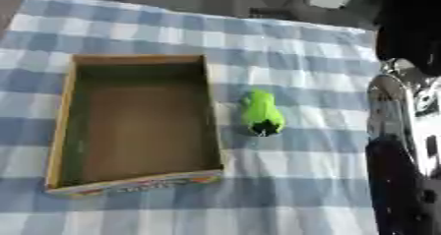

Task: Pick up objects on the table and place them in the box.

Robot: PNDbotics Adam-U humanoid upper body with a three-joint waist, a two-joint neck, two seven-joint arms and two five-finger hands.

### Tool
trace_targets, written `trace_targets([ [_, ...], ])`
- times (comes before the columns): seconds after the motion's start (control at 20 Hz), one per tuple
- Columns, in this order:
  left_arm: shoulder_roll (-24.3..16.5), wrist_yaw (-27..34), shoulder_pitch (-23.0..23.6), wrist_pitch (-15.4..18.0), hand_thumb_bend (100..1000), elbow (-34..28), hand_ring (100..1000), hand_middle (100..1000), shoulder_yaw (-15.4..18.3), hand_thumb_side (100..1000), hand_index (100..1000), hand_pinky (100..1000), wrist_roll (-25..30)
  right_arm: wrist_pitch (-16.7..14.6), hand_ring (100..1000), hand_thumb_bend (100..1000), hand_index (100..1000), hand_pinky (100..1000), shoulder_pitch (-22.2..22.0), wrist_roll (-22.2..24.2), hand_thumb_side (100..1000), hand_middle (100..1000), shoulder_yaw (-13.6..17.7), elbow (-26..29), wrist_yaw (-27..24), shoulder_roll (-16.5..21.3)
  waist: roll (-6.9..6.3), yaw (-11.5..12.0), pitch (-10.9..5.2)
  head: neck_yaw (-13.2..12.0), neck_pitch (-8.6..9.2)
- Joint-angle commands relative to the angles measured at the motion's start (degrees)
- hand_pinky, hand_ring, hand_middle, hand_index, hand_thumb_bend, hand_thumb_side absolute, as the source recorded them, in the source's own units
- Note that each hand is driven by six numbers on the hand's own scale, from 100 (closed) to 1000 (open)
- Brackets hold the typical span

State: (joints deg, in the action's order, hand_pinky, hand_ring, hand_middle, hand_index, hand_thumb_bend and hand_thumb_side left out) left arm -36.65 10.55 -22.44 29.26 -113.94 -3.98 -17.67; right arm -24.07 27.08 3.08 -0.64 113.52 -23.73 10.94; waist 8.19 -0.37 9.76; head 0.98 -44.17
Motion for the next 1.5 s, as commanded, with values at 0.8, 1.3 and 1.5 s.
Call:
trace_targets([
  [0.8, -1.4, -0.9, 0.3, 0.4, 366, -0.7, 746, 825, 1.1, 942, 887, 490, -0.8, -4.8, 651, 100, 768, 539, 1.7, 8.9, 940, 750, 0.2, -2.5, 13.0, 9.1, -0.3, 0.3, -0.88, -0.4, 0.05],
  [1.3, -0.9, -1.5, 1.1, 0.0, 369, -0.7, 745, 825, 0.5, 942, 892, 444, -0.1, -21.0, 797, 111, 757, 769, 8.6, 16.1, 1000, 839, -3.6, -24.1, 27.5, 18.3, -0.2, 0.0, -0.54, 3.0, 0.05],
  [1.5, -0.8, -1.5, 1.1, 0.0, 369, -0.7, 745, 825, 0.4, 942, 892, 441, 0.0, -24.5, 825, 180, 797, 843, 11.0, 16.6, 1000, 856, -4.1, -30.9, 33.2, 17.6, -0.22, 0.2, -0.54, 2.8, 0.05],
])
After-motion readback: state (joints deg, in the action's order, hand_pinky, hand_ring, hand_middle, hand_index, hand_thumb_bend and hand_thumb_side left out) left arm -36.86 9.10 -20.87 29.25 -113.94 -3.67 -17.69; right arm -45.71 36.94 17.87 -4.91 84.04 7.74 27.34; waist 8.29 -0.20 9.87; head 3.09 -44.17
